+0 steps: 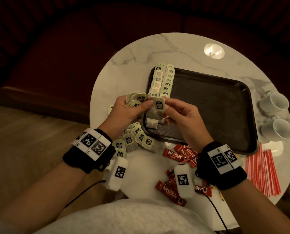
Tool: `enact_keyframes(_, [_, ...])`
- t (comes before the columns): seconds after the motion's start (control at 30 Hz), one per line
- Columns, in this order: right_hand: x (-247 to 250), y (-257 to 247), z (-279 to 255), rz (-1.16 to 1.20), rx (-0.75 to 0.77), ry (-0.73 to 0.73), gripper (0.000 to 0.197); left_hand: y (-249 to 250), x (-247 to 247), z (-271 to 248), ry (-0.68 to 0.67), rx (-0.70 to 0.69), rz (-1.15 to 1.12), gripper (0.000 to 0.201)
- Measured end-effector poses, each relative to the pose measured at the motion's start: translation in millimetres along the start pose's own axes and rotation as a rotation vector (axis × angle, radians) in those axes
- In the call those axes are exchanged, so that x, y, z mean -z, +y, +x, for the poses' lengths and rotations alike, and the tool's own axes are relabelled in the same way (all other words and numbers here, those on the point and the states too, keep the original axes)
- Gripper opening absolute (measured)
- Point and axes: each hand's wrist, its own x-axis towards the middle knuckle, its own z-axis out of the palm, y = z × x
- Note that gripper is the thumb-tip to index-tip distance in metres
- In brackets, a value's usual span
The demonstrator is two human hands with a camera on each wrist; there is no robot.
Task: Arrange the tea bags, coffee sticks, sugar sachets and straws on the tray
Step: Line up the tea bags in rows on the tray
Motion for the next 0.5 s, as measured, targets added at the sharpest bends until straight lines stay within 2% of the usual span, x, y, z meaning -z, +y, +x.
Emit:
enact_keyframes(0.17, [-1.7, -0.6, 0.7, -0.004, 0.013, 0.03, 0.018, 6.3, -4.7, -4.6, -0.027, -0.029, -0.036, 0.011])
enact_keyframes(0.3, [-3.7, -0.4, 0.8, -0.022, 0.024, 0.044, 0.018, 8.4, -9.2, -5.3, 0.014, -0.05, -0.072, 0.013])
enact_keyframes(0.5, [-2.1, 1.9, 2.8, -0.069, 0.032, 0.089, 0.016, 8.6, -8.8, -5.2, -0.035, -0.108, 0.039, 0.017])
